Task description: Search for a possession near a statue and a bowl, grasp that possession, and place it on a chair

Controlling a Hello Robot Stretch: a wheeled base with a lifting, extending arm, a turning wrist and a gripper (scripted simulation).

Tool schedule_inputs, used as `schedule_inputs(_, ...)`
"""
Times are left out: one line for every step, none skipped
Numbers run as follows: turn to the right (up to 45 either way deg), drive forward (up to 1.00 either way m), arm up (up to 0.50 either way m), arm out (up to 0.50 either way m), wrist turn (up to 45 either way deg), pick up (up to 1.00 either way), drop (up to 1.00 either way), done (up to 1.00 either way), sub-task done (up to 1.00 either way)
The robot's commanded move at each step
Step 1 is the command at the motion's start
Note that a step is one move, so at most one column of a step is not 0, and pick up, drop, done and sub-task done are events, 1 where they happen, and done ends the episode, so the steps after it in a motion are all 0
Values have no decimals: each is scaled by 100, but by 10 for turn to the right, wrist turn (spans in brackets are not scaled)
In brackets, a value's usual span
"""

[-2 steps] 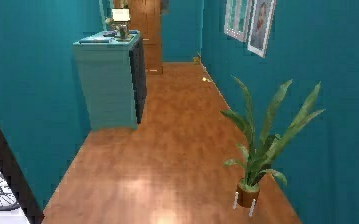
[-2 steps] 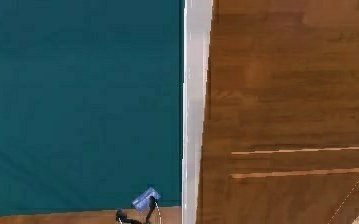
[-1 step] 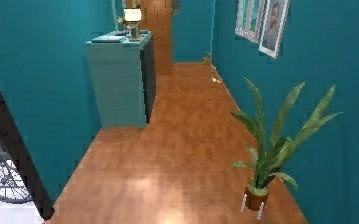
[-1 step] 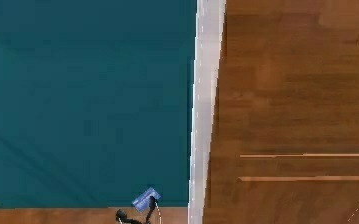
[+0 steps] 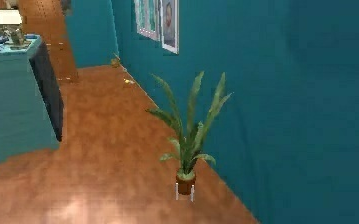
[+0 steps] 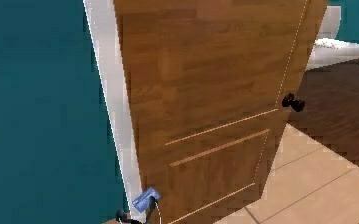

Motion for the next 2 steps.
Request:
schedule_inputs(0,20,0,0,0,0,0,0,0)
schedule_inputs(-450,0,0,0,0,0,0,0,0)
